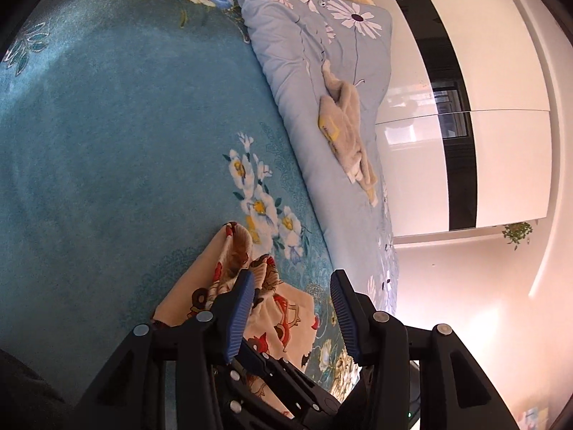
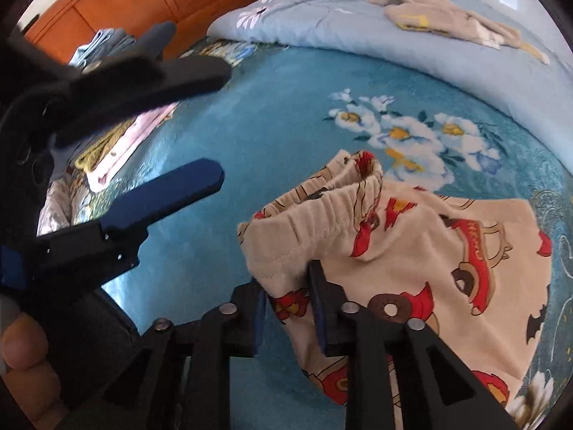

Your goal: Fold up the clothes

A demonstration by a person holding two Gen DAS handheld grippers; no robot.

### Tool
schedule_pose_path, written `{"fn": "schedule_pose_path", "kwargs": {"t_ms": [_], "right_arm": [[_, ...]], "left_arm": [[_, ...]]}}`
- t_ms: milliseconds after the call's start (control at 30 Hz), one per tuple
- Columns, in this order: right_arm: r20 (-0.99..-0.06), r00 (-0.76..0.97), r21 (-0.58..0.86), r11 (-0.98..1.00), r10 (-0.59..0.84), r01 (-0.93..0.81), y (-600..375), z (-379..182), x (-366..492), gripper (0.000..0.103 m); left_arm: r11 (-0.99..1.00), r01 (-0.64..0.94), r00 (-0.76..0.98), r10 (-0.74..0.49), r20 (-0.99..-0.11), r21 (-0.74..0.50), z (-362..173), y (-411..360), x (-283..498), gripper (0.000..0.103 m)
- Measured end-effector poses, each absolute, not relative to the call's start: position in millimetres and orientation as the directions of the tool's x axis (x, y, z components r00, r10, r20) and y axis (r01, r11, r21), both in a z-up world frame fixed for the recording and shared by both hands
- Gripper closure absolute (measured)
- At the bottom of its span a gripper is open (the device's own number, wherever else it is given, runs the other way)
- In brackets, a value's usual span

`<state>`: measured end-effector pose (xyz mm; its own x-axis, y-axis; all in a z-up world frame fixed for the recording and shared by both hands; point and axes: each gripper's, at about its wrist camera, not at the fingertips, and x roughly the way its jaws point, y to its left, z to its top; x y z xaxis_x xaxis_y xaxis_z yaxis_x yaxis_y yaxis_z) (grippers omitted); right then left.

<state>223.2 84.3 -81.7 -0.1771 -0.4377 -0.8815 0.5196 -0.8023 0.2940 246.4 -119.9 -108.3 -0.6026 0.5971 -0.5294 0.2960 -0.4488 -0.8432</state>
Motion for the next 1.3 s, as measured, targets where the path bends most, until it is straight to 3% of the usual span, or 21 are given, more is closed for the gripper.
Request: {"fn": "schedule_pose_path", "kwargs": {"t_ms": [33, 100, 233, 467, 567, 667, 800, 900, 1067, 1200, 1267, 1300], "right_arm": [[-0.872, -0.153, 0.325, -0.782, -0.466, 0.532, 89, -81, 226, 0.061], [-0.85, -0.109, 0.38, -0.743, -0.515, 0.55, 101, -79, 230, 0.061], [-0.854, -0.221, 0.342, -0.828, -0.472, 0.444, 163, -66, 224, 0.061], [-0.871, -0.326, 0.359, -0.929, -0.367, 0.088, 288, -73, 208, 0.061], [-0.885, -0.307, 0.373, -0.928, -0.351, -0.013, 317, -86, 210, 0.061], [-0.891, -0.289, 0.385, -0.92, -0.35, -0.07, 335, -95, 214, 0.061], [-0.874, -0.303, 0.419, -0.905, -0.38, -0.074, 339, -91, 218, 0.061], [-0.844, -0.329, 0.452, -0.892, -0.423, -0.013, 324, -76, 215, 0.061], [-0.836, -0.318, 0.426, -0.894, -0.447, 0.136, 285, -66, 211, 0.061], [-0.838, -0.336, 0.421, -0.901, -0.431, 0.106, 293, -74, 209, 0.061], [-0.841, -0.319, 0.451, -0.892, -0.438, 0.035, 308, -87, 206, 0.055], [-0.84, -0.31, 0.468, -0.884, -0.445, 0.0, 315, -94, 204, 0.045]], "left_arm": [[-0.454, 0.313, -0.589, 0.596, -0.546, -0.834, -112, -120, 245, 0.054], [-0.473, 0.342, -0.556, 0.594, -0.581, -0.812, -120, -119, 241, 0.054], [-0.628, 0.34, -0.454, 0.543, -0.707, -0.7, -127, -101, 228, 0.054], [-0.863, 0.339, -0.276, 0.291, -0.916, -0.376, -156, -68, 206, 0.054], [-0.894, 0.362, -0.21, 0.198, -0.957, -0.265, -173, -65, 202, 0.046], [-0.885, 0.379, -0.217, 0.199, -0.956, -0.271, -174, -68, 203, 0.043], [-0.826, 0.377, -0.311, 0.313, -0.897, -0.419, -160, -79, 212, 0.044], [-0.808, 0.343, -0.404, 0.334, -0.852, -0.479, -141, -82, 220, 0.044], [-0.879, 0.321, -0.33, 0.246, -0.911, -0.353, -148, -65, 210, 0.043], [-0.807, 0.429, -0.26, 0.319, -0.911, -0.406, -171, -76, 207, 0.038], [-0.777, 0.448, -0.238, 0.373, -0.897, -0.442, -181, -76, 207, 0.036], [-0.765, 0.454, -0.232, 0.394, -0.889, -0.458, -185, -75, 207, 0.035]]}}
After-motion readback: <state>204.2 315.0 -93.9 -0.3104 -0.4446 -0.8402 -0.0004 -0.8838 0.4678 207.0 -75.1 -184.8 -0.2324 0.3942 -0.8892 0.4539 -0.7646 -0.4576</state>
